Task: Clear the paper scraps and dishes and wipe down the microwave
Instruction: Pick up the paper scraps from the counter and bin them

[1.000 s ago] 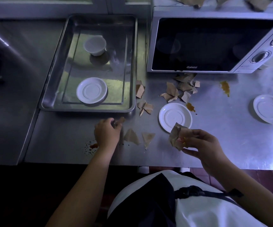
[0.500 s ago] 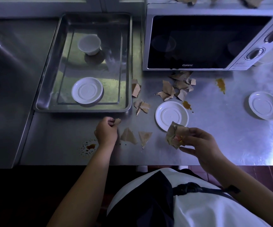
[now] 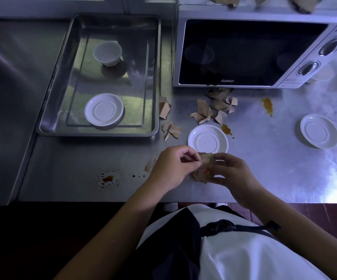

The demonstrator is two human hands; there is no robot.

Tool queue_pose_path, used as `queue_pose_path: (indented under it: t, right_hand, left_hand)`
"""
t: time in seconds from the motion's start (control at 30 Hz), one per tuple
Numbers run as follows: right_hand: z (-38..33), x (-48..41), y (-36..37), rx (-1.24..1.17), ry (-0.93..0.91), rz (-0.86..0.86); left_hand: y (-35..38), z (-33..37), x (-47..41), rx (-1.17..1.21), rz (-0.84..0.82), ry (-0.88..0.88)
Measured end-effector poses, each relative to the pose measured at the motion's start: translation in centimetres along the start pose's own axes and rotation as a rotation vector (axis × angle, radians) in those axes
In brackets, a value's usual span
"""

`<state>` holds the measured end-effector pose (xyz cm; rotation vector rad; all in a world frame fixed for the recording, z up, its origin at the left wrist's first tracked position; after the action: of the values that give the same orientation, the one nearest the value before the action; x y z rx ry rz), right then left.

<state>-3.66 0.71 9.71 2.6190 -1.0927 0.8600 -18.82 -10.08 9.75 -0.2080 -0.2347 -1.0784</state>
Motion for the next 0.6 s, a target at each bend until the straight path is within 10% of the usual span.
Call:
queue_pose_path:
  t: [0.43, 0.6]
  right_hand:
    - [0.1, 0.8, 0.1, 0.099, -0.025, 0.013]
    - [0.6, 0.7, -0.9, 0.069, 0.040, 0.128]
  left_hand:
    - [0.2, -1.2, -0.4, 0.002, -0.042, 0.003]
    - [-5.7, -3.3, -1.4, -0.188, 0.218, -0.031]
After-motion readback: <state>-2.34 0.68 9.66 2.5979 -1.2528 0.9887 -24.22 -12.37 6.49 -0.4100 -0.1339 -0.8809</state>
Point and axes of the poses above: each hand's wrist, its own x-axis away from the middle knuckle, its own y-axis out of the palm, z = x × y, the point moved 1 cm from there along -x, towards the middle knuckle, and after that the axes turned 12 degrees about x, right-handed, at the moved point
